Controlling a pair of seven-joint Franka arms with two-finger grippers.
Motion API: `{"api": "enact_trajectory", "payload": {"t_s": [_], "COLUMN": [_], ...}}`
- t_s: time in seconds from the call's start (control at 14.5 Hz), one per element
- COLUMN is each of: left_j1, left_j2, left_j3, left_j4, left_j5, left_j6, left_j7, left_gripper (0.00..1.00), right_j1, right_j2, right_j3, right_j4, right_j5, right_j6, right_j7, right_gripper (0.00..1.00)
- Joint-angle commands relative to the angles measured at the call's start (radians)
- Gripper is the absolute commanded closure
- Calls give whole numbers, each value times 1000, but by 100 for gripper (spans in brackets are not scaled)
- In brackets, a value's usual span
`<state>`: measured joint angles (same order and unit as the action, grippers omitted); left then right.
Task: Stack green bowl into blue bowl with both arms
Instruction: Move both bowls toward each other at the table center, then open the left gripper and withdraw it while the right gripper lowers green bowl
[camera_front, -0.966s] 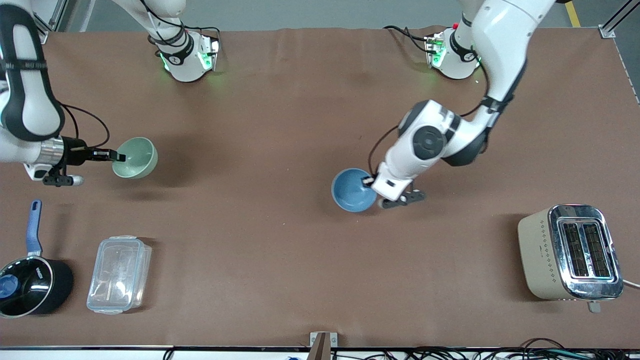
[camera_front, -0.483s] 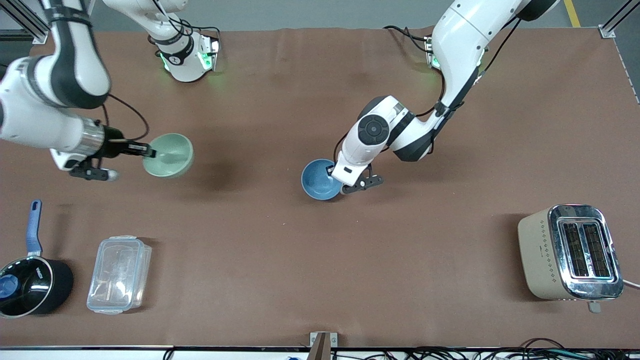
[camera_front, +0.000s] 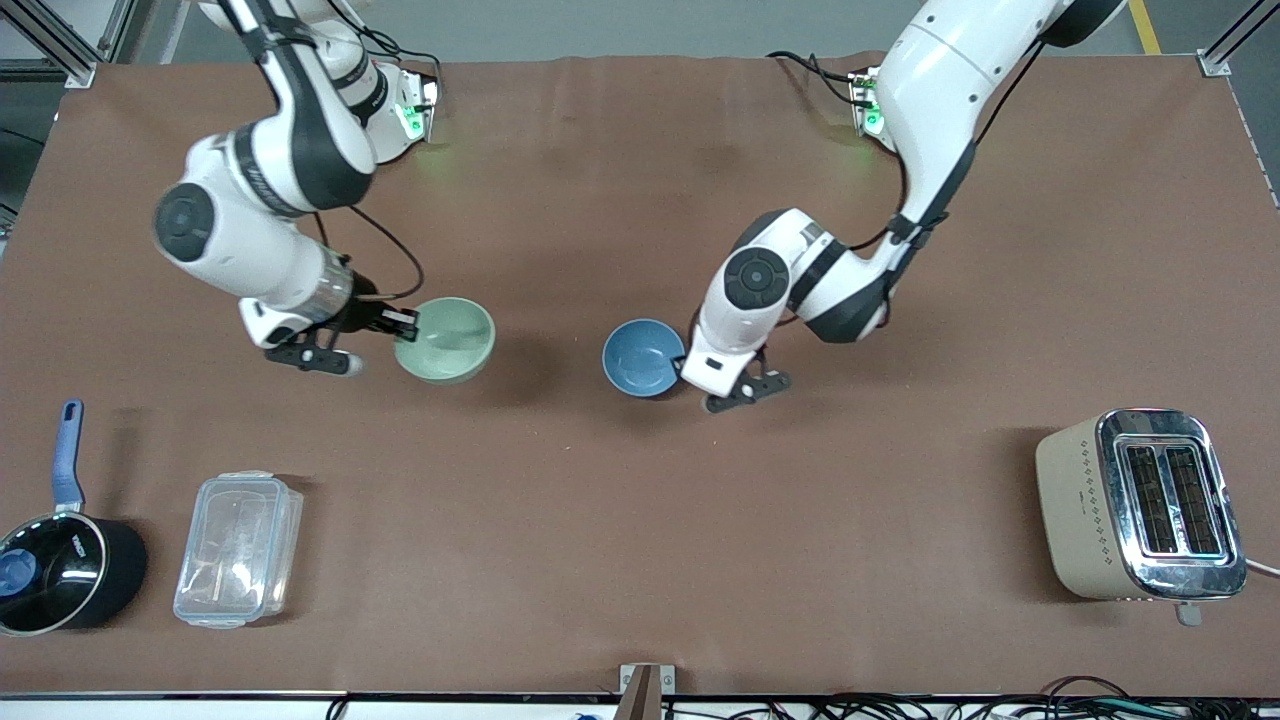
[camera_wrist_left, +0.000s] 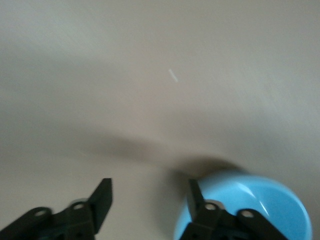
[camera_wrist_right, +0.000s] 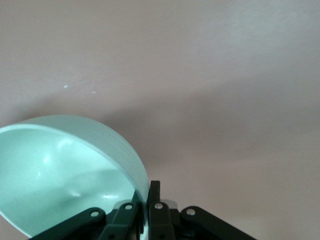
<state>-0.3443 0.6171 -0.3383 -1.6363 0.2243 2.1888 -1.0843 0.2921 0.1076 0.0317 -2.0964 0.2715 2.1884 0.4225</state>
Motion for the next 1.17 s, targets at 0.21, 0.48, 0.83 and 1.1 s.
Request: {"api": "enact_trajectory", "payload": {"t_s": [0.21, 0.48, 0.83, 1.1], "left_j1": [221, 410, 519, 509], "left_j2": [-172, -304, -431, -508], "left_j3": [15, 8, 18, 92], "left_j4": [220, 219, 237, 225], "left_j5": [57, 29, -72, -154], "left_j6": [-423, -530, -621, -635], "left_j7": [249, 561, 848, 960], "left_gripper": [0, 0, 0, 0], "right_j1": [162, 295, 341, 349], "right_j2": [164, 257, 307, 342], "right_j3": [-9, -10, -10, -10], "right_j4": [148, 141, 144, 147], "right_j5": [147, 299, 304, 305], "right_j6": [83, 241, 335, 335], "right_j7": [229, 255, 364, 439], "right_gripper": [100, 100, 99, 98]}}
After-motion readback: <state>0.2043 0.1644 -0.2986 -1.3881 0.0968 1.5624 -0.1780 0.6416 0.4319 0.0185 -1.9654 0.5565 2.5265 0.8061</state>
